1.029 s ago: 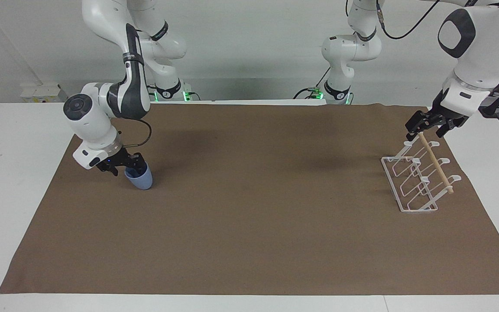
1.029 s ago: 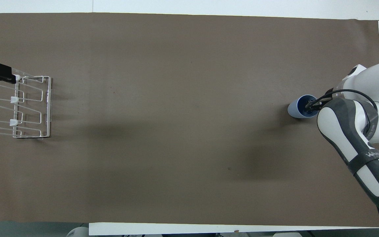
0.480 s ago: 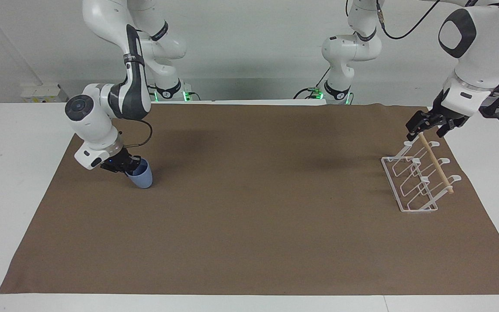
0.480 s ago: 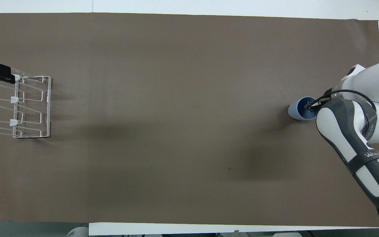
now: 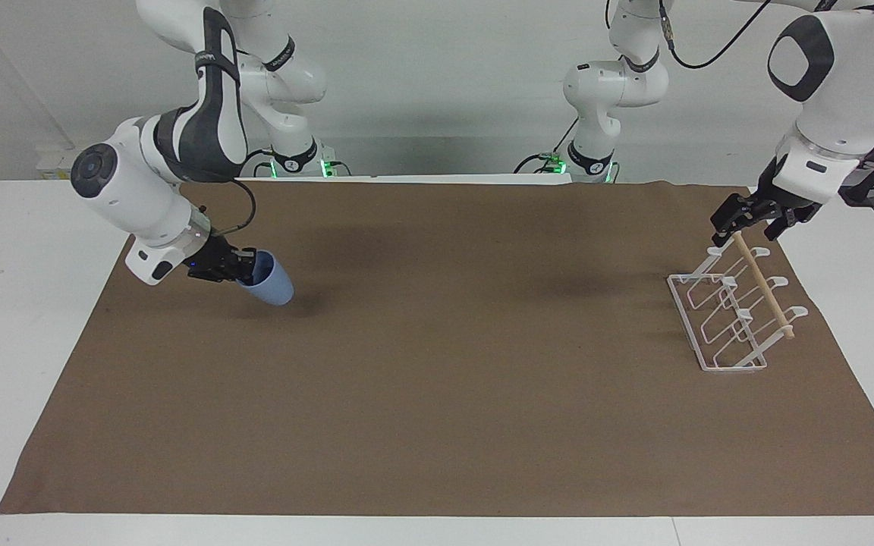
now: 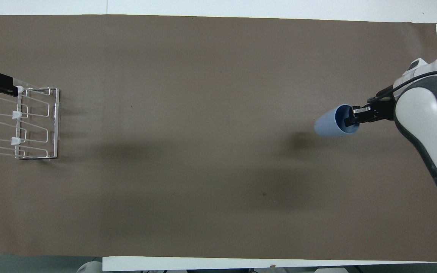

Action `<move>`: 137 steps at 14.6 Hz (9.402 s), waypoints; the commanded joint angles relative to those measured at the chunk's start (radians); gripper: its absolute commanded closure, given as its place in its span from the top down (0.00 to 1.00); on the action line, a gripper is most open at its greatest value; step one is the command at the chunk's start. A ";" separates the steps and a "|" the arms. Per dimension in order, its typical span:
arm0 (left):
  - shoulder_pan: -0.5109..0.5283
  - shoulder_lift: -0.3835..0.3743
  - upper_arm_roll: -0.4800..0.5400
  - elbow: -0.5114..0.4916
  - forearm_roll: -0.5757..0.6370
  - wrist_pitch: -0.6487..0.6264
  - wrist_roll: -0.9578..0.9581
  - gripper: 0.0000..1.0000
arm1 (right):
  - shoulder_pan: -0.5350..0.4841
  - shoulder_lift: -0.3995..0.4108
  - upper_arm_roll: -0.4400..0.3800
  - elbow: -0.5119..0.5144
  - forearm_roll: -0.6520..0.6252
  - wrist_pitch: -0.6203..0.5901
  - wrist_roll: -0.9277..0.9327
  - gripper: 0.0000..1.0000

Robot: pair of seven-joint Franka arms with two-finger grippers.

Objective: Hang cup on cup holder
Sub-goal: 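Carry the cup toward the left gripper while the left gripper approaches, then close the left gripper on the cup's base end, then open the right gripper and withdraw it from the cup, then move the cup with the left gripper over the acrylic rack, then lower the cup onto a rack peg and open the left gripper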

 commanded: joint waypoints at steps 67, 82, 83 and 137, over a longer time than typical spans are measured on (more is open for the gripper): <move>-0.312 -0.117 0.002 -0.280 0.147 0.216 -1.799 0.41 | 0.104 -0.150 0.139 -0.083 0.193 0.353 0.337 0.99; -0.200 0.198 0.003 -0.211 1.335 0.161 -1.845 0.42 | -0.007 -0.090 0.061 0.353 -0.478 -0.324 0.317 0.99; -0.200 0.212 0.003 -0.214 1.381 0.161 -1.865 0.42 | 0.010 -0.090 0.030 0.357 -0.475 -0.327 0.314 0.99; -0.042 0.146 0.009 0.076 0.082 -0.008 -0.378 1.00 | 0.060 -0.144 -0.096 0.279 -0.411 -0.339 0.259 0.99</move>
